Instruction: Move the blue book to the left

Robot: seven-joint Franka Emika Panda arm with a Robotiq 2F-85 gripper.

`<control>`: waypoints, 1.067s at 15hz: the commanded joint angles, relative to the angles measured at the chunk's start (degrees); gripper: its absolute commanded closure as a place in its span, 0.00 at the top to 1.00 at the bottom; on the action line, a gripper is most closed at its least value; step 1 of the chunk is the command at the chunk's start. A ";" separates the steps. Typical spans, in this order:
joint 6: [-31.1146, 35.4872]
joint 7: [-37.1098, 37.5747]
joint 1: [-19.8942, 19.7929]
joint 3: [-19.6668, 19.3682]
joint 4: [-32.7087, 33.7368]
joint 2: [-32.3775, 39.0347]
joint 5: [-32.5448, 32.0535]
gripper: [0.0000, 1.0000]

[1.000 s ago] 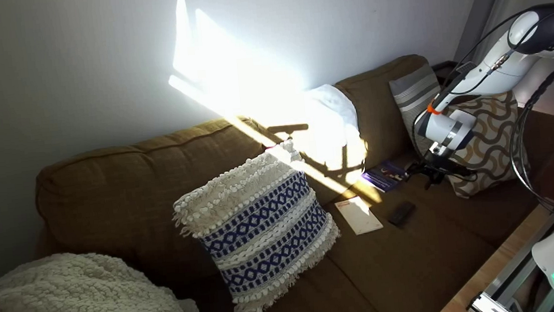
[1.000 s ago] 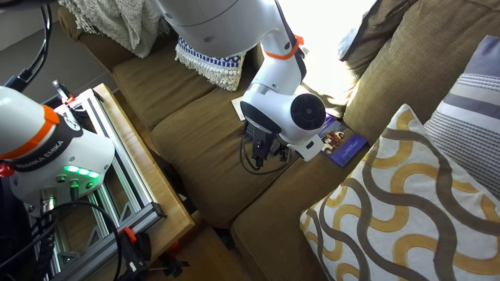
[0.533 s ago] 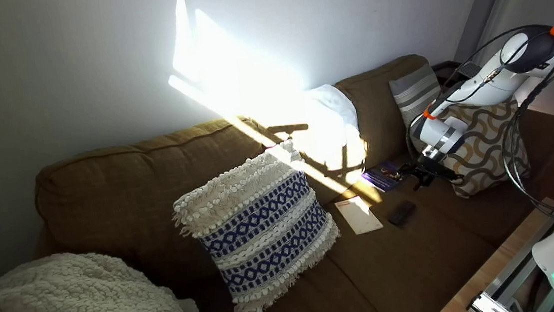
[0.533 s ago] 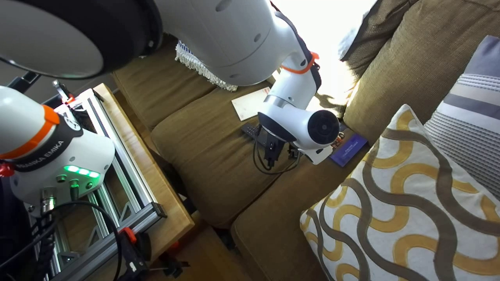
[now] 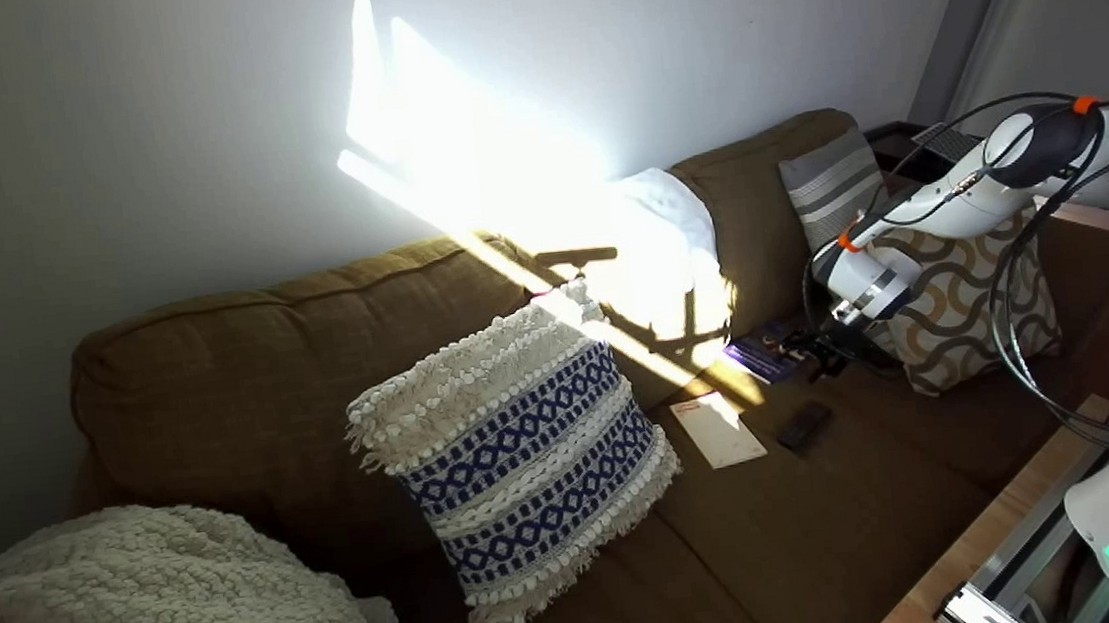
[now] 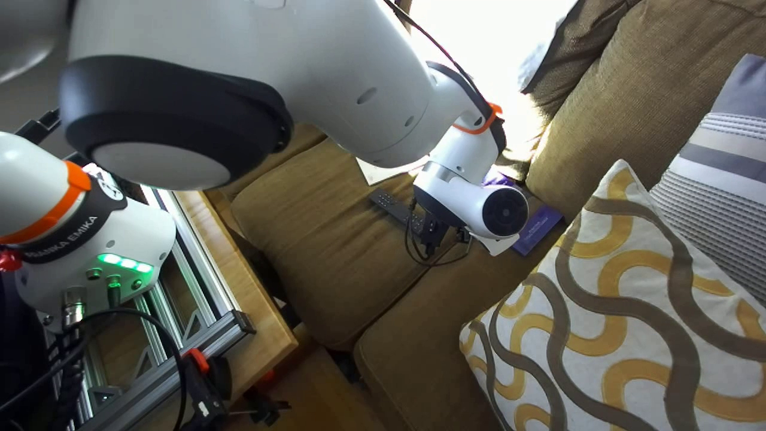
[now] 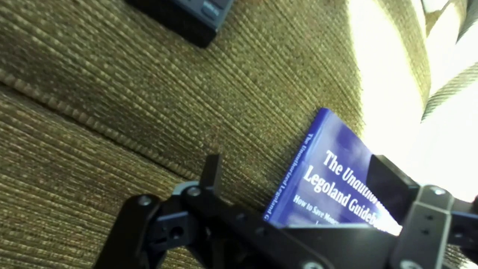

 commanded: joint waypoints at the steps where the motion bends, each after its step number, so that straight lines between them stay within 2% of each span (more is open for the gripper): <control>1: -1.94 1.07 -2.75 2.42 8.53 6.21 -0.45 1.00; 6: -1.62 3.12 -3.06 4.42 15.53 11.12 -0.06 1.00; 7: -0.11 1.99 -3.78 5.04 10.25 7.19 1.97 1.00; 11: 0.60 2.40 -2.97 5.89 10.78 7.21 5.82 1.00; 16: 0.83 2.31 -1.28 4.04 10.92 7.03 7.45 1.00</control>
